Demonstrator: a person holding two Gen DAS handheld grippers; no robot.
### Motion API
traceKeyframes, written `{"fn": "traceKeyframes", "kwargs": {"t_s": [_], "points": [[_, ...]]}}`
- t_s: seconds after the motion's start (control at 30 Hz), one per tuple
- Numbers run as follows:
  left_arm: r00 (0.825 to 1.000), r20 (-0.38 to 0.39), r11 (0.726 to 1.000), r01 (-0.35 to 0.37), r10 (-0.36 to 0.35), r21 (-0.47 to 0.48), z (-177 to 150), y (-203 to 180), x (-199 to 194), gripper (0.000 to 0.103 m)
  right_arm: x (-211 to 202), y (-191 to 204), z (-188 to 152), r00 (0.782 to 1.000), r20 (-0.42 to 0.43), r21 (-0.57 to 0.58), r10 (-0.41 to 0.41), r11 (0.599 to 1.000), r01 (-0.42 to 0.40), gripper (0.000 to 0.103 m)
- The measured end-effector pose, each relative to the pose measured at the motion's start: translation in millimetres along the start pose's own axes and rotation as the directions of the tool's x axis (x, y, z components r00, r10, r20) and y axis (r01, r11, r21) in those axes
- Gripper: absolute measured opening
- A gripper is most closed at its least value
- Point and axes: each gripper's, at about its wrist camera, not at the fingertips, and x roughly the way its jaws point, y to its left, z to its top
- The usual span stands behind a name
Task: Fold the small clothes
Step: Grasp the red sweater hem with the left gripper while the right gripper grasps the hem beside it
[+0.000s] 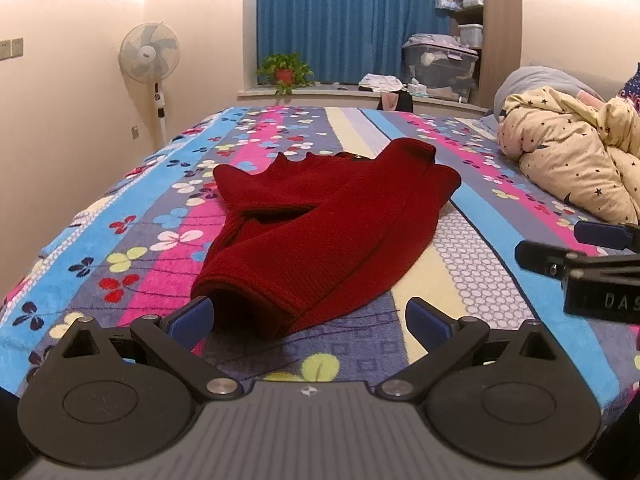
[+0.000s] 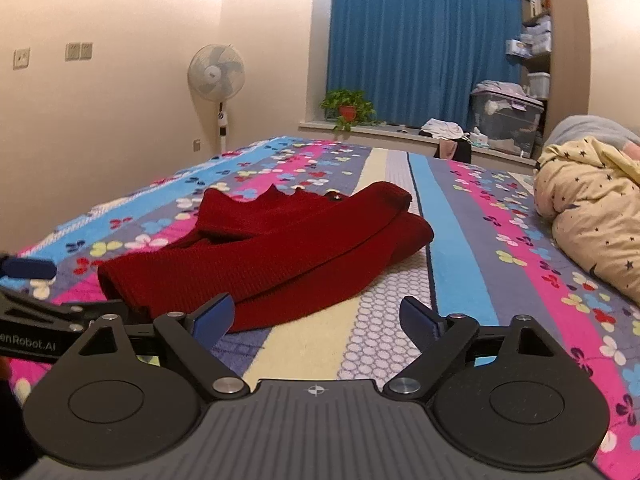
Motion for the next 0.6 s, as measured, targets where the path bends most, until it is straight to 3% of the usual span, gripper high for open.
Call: {"fn": "traceKeyframes", "kwargs": {"t_s": [0.13, 0.2, 0.3, 0.47, 0.6], "points": [[0.999, -0.029, 1.000, -0.020, 0.019, -0.024, 3.8, 8.3, 5.7, 0.102, 2.7, -4.2, 3.6, 1.000, 0.013, 0.049, 0.011, 0.999, -0.012, 0.070], [0.999, -0.047, 0.999, -0.022, 0.020, -0.037, 9.3, 15.4, 10.8, 0.102, 4.9, -7.4, 5.1, 1.000, 0.016, 0.070, 0.013, 0.997, -0.014, 0.051], [0.994, -0.099, 0.999, -0.039, 0.035, -0.029, 24.8, 30.9, 27.9, 0.102, 8.8, -14.6, 7.5, 1.000, 0.022, 0.106, 0.003, 0.994, -0.006, 0.039], [0.986, -0.166, 0.999, -0.035, 0.031, -0.021, 53.1, 68.0, 66.5, 0.102, 16.1, -29.4, 10.4, 1.000, 0.020, 0.160, -0.012, 0.987, 0.009, 0.039], [0.973, -0.228, 0.987, -0.004, -0.032, -0.158, 46.3, 89.5, 82.9, 0.102, 28.3, -44.6, 15.0, 0.999, 0.011, 0.220, -0.032, 0.975, 0.029, 0.041]]}}
